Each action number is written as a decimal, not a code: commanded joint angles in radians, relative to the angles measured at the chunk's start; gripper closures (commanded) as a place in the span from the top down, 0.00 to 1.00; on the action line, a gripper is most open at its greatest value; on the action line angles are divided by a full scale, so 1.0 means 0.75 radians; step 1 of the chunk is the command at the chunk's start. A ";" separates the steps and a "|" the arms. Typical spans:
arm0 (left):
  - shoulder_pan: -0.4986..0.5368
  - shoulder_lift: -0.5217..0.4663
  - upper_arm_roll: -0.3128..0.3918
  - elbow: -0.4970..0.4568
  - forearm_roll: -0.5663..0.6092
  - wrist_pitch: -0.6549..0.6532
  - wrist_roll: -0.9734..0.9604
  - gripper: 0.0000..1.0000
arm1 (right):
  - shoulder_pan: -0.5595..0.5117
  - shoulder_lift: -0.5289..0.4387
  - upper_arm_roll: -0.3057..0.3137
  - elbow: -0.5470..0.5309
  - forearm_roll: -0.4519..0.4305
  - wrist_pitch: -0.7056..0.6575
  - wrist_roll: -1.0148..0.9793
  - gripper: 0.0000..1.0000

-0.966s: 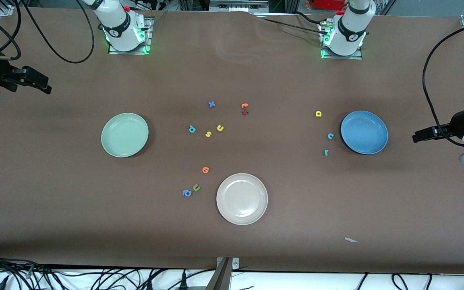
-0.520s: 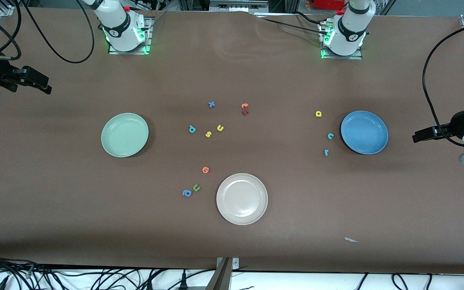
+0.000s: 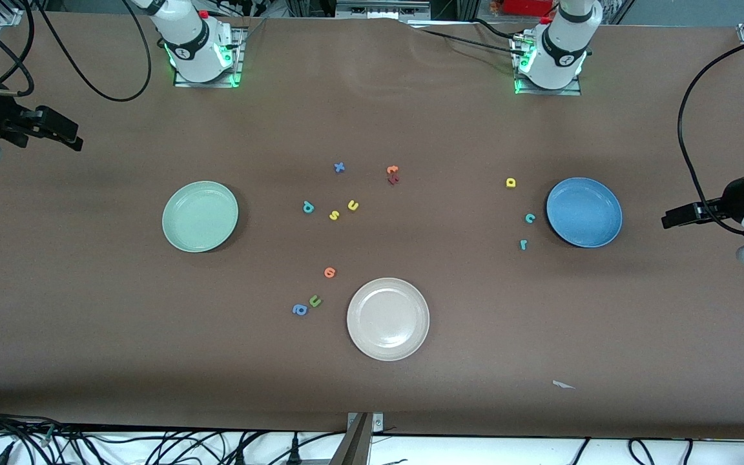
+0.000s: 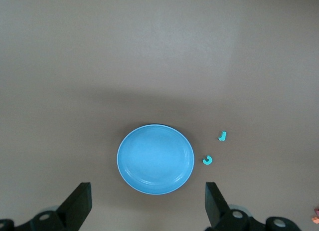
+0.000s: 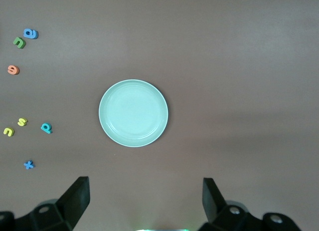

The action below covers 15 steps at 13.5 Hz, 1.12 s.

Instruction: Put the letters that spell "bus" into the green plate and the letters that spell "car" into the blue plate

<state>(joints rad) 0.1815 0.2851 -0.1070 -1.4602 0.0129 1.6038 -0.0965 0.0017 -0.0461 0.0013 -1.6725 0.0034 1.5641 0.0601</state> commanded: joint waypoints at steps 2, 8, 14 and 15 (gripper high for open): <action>0.008 -0.030 -0.003 -0.029 -0.003 -0.003 0.006 1.00 | -0.017 -0.004 0.017 0.017 -0.007 -0.020 -0.021 1.00; 0.005 -0.032 -0.003 -0.029 -0.005 -0.003 0.006 0.99 | -0.017 -0.004 0.017 0.017 -0.007 -0.020 -0.021 1.00; 0.008 -0.034 -0.003 -0.027 -0.005 -0.015 0.006 1.00 | -0.017 -0.004 0.017 0.017 -0.007 -0.022 -0.021 1.00; 0.008 -0.034 -0.003 -0.025 -0.005 -0.028 0.006 1.00 | -0.017 -0.004 0.015 0.017 -0.007 -0.022 -0.021 1.00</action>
